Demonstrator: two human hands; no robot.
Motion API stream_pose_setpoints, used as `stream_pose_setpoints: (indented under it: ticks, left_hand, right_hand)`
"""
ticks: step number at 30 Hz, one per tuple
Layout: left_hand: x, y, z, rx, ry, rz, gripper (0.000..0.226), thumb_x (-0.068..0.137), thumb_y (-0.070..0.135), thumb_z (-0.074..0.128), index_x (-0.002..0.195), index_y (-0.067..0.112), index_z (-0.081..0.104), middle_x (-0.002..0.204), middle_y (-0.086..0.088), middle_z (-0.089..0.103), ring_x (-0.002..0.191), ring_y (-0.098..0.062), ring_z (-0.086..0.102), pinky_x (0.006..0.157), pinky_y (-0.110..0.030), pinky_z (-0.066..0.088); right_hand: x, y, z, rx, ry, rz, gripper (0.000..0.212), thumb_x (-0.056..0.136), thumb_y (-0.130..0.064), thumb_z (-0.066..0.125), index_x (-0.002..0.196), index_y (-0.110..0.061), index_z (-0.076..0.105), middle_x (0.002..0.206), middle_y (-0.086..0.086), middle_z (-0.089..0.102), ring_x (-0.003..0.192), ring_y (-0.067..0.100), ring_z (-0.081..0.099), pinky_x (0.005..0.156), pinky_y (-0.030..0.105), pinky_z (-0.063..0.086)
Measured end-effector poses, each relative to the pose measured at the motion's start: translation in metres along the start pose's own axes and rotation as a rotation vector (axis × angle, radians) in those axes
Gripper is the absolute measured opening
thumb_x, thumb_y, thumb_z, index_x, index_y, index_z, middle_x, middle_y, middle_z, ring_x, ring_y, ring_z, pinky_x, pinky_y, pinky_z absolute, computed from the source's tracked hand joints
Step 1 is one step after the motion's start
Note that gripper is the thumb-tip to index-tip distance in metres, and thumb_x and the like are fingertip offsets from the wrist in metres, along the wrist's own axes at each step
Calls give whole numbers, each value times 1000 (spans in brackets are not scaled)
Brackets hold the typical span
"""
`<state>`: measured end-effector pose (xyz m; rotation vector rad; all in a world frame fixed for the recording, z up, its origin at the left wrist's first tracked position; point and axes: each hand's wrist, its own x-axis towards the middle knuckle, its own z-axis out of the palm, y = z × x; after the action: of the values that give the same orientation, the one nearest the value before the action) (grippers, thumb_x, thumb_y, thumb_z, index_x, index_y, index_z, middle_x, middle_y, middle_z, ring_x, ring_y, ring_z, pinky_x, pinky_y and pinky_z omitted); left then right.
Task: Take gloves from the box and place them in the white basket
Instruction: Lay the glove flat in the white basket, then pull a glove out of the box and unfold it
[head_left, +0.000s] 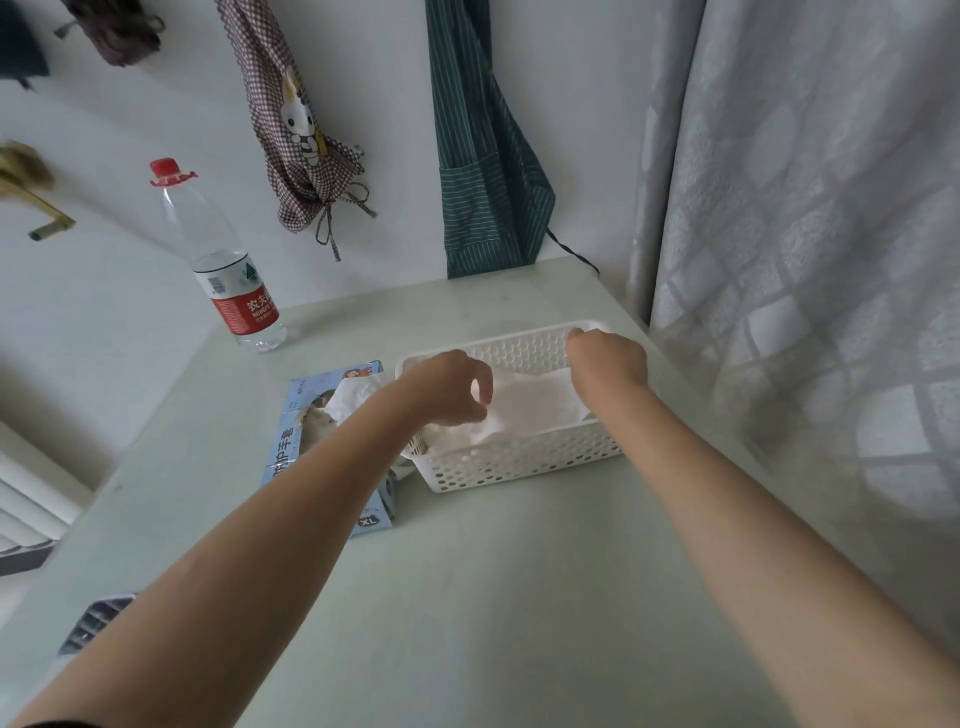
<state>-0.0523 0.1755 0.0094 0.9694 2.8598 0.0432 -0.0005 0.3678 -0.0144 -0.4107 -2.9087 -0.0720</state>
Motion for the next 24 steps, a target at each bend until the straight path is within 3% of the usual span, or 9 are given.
stream_pose_setpoints:
  ticks: [4, 6, 9, 11, 15, 18, 21, 24]
  left_hand:
    - [-7, 3, -6, 244, -197, -51, 24, 91, 15, 62, 114, 19, 68, 117, 2, 60, 107, -20, 58, 91, -30, 49]
    - [-8, 0, -5, 267, -128, -75, 24, 90, 9, 56, 111, 15, 68, 114, -2, 63, 103, -22, 61, 84, -32, 53]
    - [-7, -2, -3, 129, 5, -63, 16, 87, 16, 58, 101, 19, 64, 91, 5, 60, 86, -17, 58, 74, -29, 49]
    - [-6, -2, 0, 23, -9, -40, 16, 85, 25, 64, 101, 23, 63, 85, 9, 55, 82, -15, 55, 76, -28, 43]
    - [-6, -1, 4, 94, -164, -38, 23, 91, 25, 62, 112, 17, 67, 107, 3, 60, 103, -18, 57, 89, -29, 44]
    - [-3, -8, 3, -126, 1, -70, 16, 91, 32, 61, 101, 22, 69, 102, 5, 61, 100, -16, 57, 92, -30, 44]
    - [-9, -18, -6, -276, 187, -126, 11, 90, 28, 58, 92, 24, 68, 97, 5, 65, 84, -15, 60, 77, -31, 53]
    - [-25, -41, -14, -357, 312, -237, 10, 89, 27, 57, 86, 24, 66, 84, 9, 59, 74, -12, 56, 65, -27, 48]
  right_hand:
    - [-1, -1, 0, 8, 3, -7, 30, 86, 11, 44, 109, -5, 55, 103, 9, 66, 90, 28, 65, 62, 30, 37]
    - [-1, -1, 1, 10, 1, -1, 29, 85, 11, 45, 106, -6, 56, 103, 9, 66, 89, 28, 64, 62, 30, 36]
    - [-1, -2, 0, 11, -4, 7, 28, 85, 11, 46, 105, -6, 57, 102, 8, 66, 89, 27, 64, 62, 30, 37]
    - [-1, -3, -1, 9, -10, 9, 28, 85, 11, 47, 105, -7, 57, 102, 7, 66, 89, 27, 65, 62, 30, 37]
    - [-3, -4, -3, -17, 38, 17, 28, 86, 9, 47, 108, -5, 57, 109, 10, 62, 96, 27, 62, 64, 31, 38]
    - [-4, -12, -9, -67, 119, -12, 29, 87, 4, 51, 114, -5, 55, 117, 12, 53, 106, 27, 53, 68, 32, 39]
    - [-3, -31, -19, -11, 154, -86, 28, 86, 3, 54, 113, -5, 56, 116, 12, 51, 106, 28, 52, 66, 33, 38]
    - [-1, -61, -26, 118, 172, -204, 14, 90, -2, 51, 100, -7, 59, 101, 8, 53, 95, 27, 56, 59, 32, 34]
